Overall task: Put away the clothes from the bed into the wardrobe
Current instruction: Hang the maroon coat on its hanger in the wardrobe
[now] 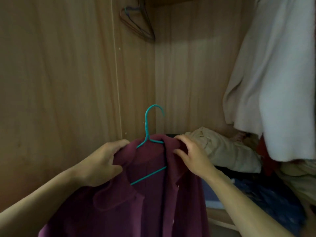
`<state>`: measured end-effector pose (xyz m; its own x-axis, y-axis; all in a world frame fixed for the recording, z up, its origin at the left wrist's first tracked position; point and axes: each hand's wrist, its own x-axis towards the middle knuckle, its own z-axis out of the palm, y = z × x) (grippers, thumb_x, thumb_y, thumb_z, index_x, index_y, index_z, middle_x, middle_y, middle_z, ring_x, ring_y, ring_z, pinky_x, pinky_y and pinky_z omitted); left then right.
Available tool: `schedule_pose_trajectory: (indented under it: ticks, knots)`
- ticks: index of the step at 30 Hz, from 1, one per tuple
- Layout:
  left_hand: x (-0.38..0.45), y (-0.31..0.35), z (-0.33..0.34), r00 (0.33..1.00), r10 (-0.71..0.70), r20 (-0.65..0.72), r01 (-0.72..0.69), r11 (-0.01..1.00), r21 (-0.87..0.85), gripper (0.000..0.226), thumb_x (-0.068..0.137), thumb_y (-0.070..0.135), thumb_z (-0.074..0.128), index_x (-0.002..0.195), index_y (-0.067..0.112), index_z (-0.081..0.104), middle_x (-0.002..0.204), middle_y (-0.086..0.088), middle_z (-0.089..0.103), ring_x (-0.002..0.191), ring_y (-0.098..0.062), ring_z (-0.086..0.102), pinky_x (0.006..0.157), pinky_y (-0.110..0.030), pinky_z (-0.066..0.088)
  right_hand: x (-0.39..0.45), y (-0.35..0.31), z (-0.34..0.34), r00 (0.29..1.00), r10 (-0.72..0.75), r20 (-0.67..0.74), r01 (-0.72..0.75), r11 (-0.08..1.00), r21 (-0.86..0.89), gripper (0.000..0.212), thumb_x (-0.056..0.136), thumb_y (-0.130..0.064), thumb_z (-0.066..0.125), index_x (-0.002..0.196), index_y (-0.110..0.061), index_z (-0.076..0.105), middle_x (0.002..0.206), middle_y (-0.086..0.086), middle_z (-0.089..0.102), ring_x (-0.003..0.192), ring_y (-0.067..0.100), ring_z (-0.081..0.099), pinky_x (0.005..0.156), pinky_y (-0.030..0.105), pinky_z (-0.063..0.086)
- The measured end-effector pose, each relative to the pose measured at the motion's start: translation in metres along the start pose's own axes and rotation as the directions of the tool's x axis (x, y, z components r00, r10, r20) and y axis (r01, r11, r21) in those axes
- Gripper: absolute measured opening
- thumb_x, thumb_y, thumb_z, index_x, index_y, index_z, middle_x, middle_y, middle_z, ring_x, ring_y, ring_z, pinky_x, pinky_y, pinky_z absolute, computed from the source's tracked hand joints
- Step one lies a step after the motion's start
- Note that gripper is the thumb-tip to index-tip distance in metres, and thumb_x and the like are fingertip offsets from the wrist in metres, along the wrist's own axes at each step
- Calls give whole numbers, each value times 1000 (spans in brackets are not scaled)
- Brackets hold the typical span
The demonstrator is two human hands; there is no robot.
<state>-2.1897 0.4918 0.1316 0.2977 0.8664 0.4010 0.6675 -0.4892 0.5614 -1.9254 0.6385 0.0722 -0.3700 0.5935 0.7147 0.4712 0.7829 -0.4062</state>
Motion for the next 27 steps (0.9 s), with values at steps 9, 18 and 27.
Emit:
schedule_pose_trajectory:
  ticks: [9, 18, 27]
  knots:
    - [69, 19, -21, 979, 132, -158, -28, 845, 534, 51, 57, 1, 55, 105, 18, 60, 95, 17, 61, 90, -5, 60, 78, -26, 47, 57, 45, -14, 939, -180, -292, 217, 971, 101, 21, 92, -24, 62, 110, -31, 54, 98, -18, 52, 94, -4, 53, 86, 15, 37]
    - [134, 24, -63, 831, 373, -413, 133, 588, 798, 49, 76, 12, 54, 125, 14, 49, 108, 2, 55, 94, -17, 53, 81, -22, 39, 177, 42, -33, 819, -177, -546, 299, 943, 144, 22, 86, -9, 71, 103, -18, 62, 96, -12, 59, 87, 5, 52, 85, 37, 43]
    - [195, 3, -102, 638, 593, -491, 229, 463, 856, 41, 77, 4, 54, 117, 10, 54, 100, -6, 54, 84, -26, 51, 70, -33, 40, 272, 45, -29, 668, -283, -688, 371, 928, -22, 21, 86, -19, 64, 106, -21, 58, 98, -11, 60, 90, 11, 54, 82, 28, 31]
